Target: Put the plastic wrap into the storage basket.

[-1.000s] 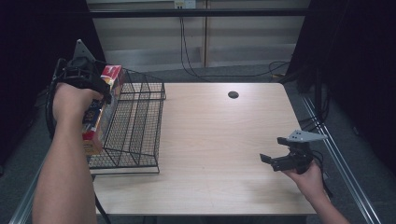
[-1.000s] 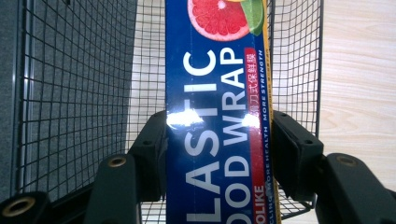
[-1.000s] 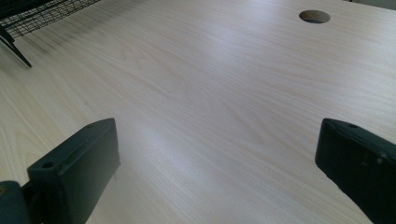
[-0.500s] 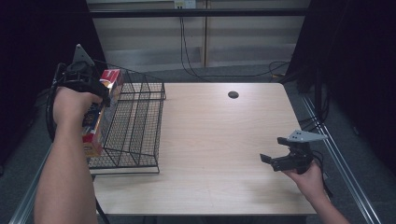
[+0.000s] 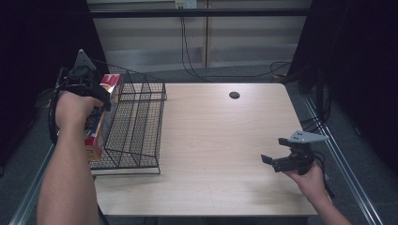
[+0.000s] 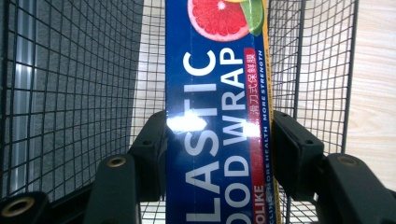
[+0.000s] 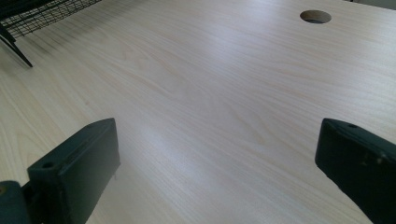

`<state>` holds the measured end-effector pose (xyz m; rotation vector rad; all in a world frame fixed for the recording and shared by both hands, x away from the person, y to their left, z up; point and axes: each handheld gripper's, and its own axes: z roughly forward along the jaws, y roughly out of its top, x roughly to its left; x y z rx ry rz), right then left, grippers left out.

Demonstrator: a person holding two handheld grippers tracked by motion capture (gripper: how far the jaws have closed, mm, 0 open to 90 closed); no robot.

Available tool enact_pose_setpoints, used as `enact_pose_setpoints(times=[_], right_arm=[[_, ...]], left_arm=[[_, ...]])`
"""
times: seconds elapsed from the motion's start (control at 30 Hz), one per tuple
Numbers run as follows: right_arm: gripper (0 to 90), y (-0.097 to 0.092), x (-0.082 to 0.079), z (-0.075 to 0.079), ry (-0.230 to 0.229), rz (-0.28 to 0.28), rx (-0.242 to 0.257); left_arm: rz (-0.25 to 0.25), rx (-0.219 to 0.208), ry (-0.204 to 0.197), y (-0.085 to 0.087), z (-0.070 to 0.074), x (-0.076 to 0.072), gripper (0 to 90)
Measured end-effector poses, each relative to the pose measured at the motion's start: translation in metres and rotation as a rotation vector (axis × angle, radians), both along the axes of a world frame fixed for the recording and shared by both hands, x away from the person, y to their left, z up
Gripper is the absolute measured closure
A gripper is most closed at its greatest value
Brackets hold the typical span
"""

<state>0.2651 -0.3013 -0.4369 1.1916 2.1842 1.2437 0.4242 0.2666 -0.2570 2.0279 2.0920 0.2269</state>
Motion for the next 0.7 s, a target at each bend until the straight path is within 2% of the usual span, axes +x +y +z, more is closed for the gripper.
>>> enact_pose_setpoints(times=[0.27,0.37,0.4,0.7], right_arm=[[0.0,0.001,0.000,0.000,0.003,-0.001,0.002],[0.0,0.001,0.000,-0.001,0.004,0.000,0.002],[0.0,0.001,0.000,-0.001,0.004,0.000,0.002],[0.0,0.001,0.000,0.000,0.002,-0.002,0.002]], left_arm=[[0.011,-0.003,0.007,0.002,-0.005,0.000,44.6],[0.000,0.003,0.010,0.003,-0.006,0.001,44.5],[0.016,0.000,0.007,0.002,-0.008,0.001,44.5],[0.026,0.006,0.014,0.003,-0.011,0.002,44.3]])
